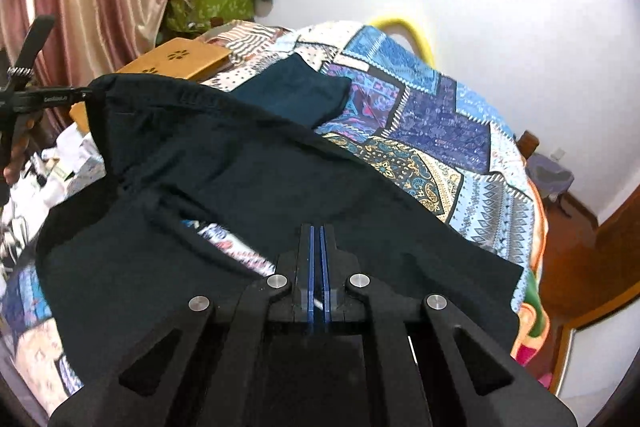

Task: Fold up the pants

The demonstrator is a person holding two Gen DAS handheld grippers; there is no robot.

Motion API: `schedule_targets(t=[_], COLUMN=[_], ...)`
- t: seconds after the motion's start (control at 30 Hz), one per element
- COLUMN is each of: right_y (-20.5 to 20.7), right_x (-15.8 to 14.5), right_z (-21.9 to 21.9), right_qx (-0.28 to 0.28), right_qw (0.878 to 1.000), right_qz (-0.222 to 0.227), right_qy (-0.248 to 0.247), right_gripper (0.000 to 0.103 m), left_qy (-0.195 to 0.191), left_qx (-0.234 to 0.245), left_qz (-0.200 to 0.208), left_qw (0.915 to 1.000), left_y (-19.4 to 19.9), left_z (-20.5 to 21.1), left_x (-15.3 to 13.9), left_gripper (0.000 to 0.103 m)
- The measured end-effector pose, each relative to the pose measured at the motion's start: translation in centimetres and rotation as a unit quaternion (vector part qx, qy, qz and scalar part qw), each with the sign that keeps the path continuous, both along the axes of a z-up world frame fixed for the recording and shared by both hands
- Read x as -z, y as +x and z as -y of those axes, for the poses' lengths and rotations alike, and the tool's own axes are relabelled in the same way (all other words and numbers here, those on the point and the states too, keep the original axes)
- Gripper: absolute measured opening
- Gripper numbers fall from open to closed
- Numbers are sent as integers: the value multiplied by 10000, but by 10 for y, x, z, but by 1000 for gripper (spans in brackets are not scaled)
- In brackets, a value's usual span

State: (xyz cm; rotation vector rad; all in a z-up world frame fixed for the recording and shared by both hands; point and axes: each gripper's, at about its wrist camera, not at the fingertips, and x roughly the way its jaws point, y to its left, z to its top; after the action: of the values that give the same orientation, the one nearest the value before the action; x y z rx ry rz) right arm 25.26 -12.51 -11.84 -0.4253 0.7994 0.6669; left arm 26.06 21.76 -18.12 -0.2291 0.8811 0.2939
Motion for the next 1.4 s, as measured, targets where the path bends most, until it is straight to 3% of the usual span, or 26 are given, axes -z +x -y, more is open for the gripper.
schedule_targets(t=[0.17,0.23,0.33,0.53,0.7,0.9,1.0,1.07,1.17,1.2,1.4], right_y=[17,31,54,120,152,166,163,159,155,154,149], right_x=[7,11,19,56,86,112,121,120,122,123,114], right_z=[3,1,-1,-8,-17,-23,-23,-22,-23,-25,-26], right_qx=[295,336,427,399,305,329,375,369,365,416,671], right_qw=[9995,9993,9989,9971,9943,9943,9944,9950,9946,9944,9944], right_qz=[-91,-86,35,-339,-772,-667,-630,-672,-795,-723,-568], right_qy=[-64,-141,-207,-549,-674,-769,-762,-637,-563,-655,-589], right_gripper=[11,29,44,47,47,47,47,39,19,8,1], left_qy=[165,249,436,411,391,309,333,333,323,309,239], left_qx=[43,38,31,-12,-31,-14,2,0,-4,-6,-7], left_qz=[66,86,85,21,-37,-45,-78,-99,-108,-111,-159], left_qw=[9998,9996,9990,9992,9992,9995,9994,9994,9994,9995,9996], left_y=[-16,-15,-6,20,37,51,57,59,61,61,63], left_z=[8,10,11,-2,-13,-21,-23,-25,-26,-27,-29], left_x=[3,3,6,16,25,34,37,39,39,39,37], left_gripper=[12,12,12,12,12,11,11,11,11,11,11])
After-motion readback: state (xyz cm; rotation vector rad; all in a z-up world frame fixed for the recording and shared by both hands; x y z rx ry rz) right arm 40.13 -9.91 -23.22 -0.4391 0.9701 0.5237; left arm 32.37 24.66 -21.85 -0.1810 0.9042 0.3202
